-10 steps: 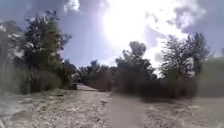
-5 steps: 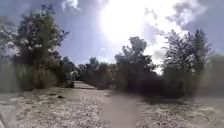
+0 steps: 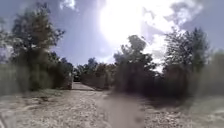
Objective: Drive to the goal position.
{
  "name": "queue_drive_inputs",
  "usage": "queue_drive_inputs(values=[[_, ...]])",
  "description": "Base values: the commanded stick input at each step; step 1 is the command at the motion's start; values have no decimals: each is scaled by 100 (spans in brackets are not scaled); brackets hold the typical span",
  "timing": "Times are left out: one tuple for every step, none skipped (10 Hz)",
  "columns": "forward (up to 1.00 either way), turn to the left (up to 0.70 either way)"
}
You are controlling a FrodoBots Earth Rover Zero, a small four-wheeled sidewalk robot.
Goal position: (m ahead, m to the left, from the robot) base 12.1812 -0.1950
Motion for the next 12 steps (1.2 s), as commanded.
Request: queue_drive_inputs(values=[[70, 35], [70, 35], [70, 35], [70, 35], [70, 35], [70, 35], [70, 35], [70, 35], [70, 33], [70, 19], [70, 4], [70, 0]])
